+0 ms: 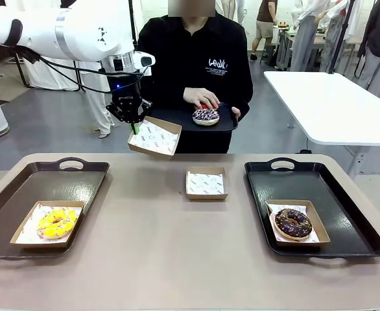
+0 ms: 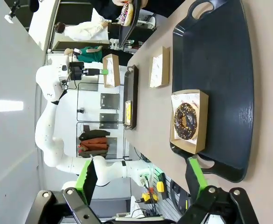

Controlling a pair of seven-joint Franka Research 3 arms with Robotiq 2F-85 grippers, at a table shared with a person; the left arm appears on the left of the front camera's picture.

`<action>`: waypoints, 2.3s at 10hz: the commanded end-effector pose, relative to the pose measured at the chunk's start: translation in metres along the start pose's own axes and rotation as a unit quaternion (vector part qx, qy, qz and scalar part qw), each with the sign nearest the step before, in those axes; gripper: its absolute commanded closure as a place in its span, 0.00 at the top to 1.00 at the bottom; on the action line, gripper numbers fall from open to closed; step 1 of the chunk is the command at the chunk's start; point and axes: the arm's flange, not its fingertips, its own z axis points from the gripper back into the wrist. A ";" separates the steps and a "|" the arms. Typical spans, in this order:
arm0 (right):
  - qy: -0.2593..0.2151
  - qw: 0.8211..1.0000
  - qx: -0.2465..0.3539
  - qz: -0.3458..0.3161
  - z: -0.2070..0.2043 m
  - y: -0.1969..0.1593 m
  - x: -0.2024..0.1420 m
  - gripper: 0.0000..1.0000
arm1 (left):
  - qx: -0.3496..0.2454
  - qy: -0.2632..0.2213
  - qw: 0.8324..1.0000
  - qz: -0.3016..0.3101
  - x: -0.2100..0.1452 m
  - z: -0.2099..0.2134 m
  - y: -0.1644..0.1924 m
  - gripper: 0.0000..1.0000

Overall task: Individually package the donuts and arrange them on the tray.
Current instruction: Place the picked Paper togo box on the Handle tray while simultaneously picking up another Paper togo box from the table with the other hand.

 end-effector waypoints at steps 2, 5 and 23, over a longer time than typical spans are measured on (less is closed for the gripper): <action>-0.001 1.000 0.005 -0.004 -0.001 -0.004 -0.004 1.00 | -0.005 0.000 1.000 -0.001 -0.003 0.000 0.003 0.00; -0.001 1.000 0.005 -0.004 -0.001 -0.004 -0.004 1.00 | -0.005 0.000 1.000 -0.001 -0.003 0.000 0.003 0.00; -0.001 1.000 0.005 -0.004 -0.001 -0.004 -0.004 1.00 | -0.005 0.000 1.000 -0.001 -0.003 0.000 0.003 0.00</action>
